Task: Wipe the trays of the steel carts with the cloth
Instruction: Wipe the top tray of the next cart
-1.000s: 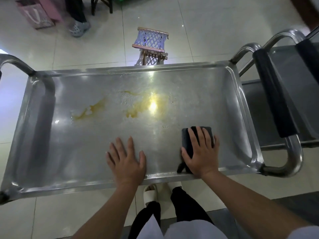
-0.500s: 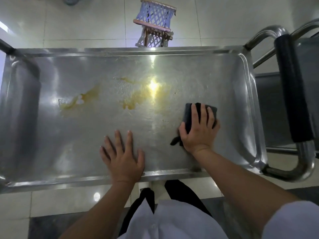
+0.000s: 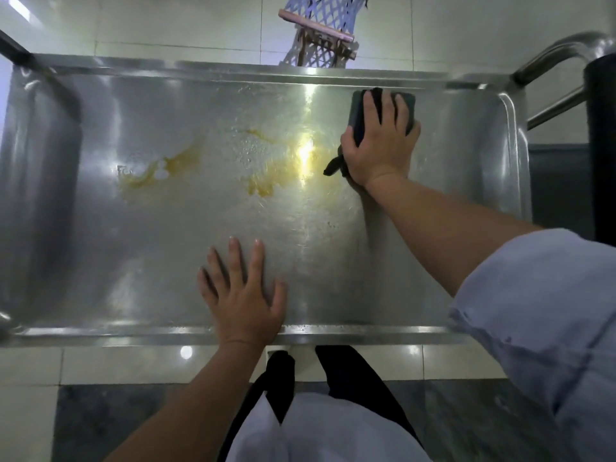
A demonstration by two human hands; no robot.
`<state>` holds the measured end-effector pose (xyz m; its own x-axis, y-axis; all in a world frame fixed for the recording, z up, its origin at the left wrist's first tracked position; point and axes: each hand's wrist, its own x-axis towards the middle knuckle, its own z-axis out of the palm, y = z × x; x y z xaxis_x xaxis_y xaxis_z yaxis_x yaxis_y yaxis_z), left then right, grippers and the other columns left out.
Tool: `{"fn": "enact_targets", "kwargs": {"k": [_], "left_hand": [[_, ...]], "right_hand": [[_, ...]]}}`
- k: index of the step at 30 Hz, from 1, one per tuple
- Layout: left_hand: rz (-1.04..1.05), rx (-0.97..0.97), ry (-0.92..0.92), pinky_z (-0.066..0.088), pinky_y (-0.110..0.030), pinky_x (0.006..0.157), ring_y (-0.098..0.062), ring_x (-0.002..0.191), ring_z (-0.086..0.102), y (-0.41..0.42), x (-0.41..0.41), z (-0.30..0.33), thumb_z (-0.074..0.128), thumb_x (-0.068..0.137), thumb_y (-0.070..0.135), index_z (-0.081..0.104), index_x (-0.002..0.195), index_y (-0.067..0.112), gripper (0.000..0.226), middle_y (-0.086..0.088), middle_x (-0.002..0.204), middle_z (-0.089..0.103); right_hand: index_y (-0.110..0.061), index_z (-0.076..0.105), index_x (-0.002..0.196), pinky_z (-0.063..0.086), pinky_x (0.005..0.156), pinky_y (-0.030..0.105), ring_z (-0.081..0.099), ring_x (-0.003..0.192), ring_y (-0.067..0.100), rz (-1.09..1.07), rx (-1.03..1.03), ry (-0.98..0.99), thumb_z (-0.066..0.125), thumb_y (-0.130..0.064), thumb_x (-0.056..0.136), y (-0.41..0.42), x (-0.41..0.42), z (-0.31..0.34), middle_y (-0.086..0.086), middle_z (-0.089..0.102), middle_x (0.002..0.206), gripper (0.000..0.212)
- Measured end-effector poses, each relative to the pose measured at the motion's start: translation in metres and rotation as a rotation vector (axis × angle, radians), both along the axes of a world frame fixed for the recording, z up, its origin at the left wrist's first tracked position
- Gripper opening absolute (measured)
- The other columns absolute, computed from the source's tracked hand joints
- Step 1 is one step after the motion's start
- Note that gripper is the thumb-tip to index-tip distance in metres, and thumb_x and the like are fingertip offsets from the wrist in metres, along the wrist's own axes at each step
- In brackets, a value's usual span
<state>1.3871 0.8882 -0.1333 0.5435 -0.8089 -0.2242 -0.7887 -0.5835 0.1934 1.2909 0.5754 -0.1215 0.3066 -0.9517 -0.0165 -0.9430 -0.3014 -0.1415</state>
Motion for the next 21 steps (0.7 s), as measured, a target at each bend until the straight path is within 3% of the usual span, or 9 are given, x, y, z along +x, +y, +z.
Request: {"fn": "enact_targets", "kwargs": {"k": [11, 21], "left_hand": [[0.028, -0.014, -0.001, 0.001, -0.058, 0.121, -0.035, 0.153, -0.004, 0.002, -0.001, 0.0, 0.035, 0.088, 0.059, 0.022, 0.157, 0.032, 0.076, -0.006, 0.167, 0.009], [0.043, -0.005, 0.041, -0.004, -0.056, 0.121, -0.034, 0.153, -0.009, 0.004, -0.001, 0.006, 0.032, 0.09, 0.06, 0.016, 0.157, 0.035, 0.074, -0.003, 0.168, 0.004]], "right_hand": [[-0.021, 0.041, 0.151, 0.018, 0.117, 0.056, 0.024, 0.149, 0.024, 0.026, -0.033, -0.052, 0.036, -0.05, 0.091, -0.004, 0.009, 0.0, 0.005, 0.033, 0.161, 0.066], [-0.016, 0.049, 0.145, 0.024, 0.114, 0.059, 0.032, 0.144, 0.028, 0.121, -0.01, -0.113, 0.049, -0.042, 0.085, 0.125, -0.047, 0.001, 0.01, 0.041, 0.155, 0.065]]}}
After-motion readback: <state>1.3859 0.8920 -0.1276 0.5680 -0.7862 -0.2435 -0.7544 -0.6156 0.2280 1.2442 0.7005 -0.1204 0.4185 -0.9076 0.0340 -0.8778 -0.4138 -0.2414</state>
